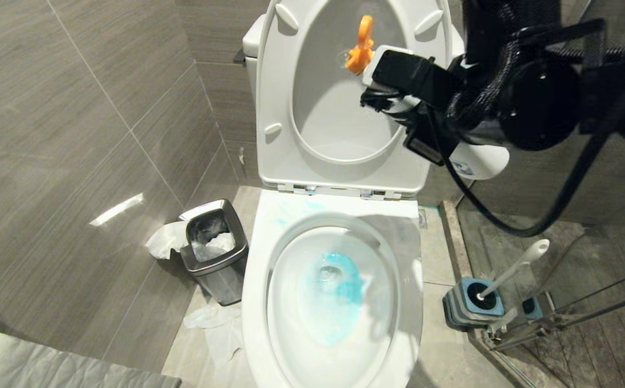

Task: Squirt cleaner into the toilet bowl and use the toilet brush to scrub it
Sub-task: Place the cleaning agent on the floor

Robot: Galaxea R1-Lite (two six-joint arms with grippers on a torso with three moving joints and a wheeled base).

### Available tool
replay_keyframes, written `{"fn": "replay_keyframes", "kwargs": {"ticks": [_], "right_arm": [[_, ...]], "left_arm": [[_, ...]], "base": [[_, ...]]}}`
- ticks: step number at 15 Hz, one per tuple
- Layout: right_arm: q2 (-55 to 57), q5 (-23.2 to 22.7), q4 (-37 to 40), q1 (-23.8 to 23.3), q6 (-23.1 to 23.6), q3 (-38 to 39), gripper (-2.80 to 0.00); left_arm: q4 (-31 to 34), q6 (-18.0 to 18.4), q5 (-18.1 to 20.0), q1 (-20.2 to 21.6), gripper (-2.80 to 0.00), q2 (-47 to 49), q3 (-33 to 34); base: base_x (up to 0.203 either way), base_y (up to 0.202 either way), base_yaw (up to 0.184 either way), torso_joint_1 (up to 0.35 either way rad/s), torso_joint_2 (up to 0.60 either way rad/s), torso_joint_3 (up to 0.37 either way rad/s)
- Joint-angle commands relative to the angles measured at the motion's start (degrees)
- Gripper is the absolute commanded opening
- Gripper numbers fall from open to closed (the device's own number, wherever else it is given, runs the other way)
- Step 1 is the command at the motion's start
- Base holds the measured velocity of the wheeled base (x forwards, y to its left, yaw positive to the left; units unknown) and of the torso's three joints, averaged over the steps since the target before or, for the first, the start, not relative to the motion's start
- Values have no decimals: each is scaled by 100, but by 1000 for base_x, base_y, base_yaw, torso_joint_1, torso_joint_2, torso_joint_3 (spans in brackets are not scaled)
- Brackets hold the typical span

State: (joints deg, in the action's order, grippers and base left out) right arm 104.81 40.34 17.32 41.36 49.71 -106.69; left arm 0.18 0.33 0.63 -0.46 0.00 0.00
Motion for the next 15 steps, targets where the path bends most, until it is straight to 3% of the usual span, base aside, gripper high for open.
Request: {"fn": "replay_keyframes", "kwargs": {"ticks": [1, 3, 6, 9, 11, 15], "right_arm": [[-179, -234, 723, -4, 13, -682, -280], [-360, -730, 935, -5, -186, -736, -280], [-537, -1161, 982, -30, -1096, -725, -280], [-561, -1254, 955, -148, -2608, -726, -280], [-643, -1244, 898, -464, -3564, -713, -280], [-1173, -1333, 870, -1346, -4485, -470, -280]], "left_arm": [[-1, 2, -2, 2, -280, 9, 0], [-1, 2, -2, 2, -280, 9, 0], [-1, 2, -2, 2, -280, 9, 0], [-1, 2, -2, 2, -280, 9, 0], [-1, 2, -2, 2, -280, 9, 0], [-1, 2, -2, 2, -280, 9, 0]], "base": [[0, 0, 0, 0, 0, 0], [0, 0, 0, 0, 0, 0], [0, 0, 0, 0, 0, 0], [0, 0, 0, 0, 0, 0], [0, 0, 0, 0, 0, 0], [0, 0, 0, 0, 0, 0]]}}
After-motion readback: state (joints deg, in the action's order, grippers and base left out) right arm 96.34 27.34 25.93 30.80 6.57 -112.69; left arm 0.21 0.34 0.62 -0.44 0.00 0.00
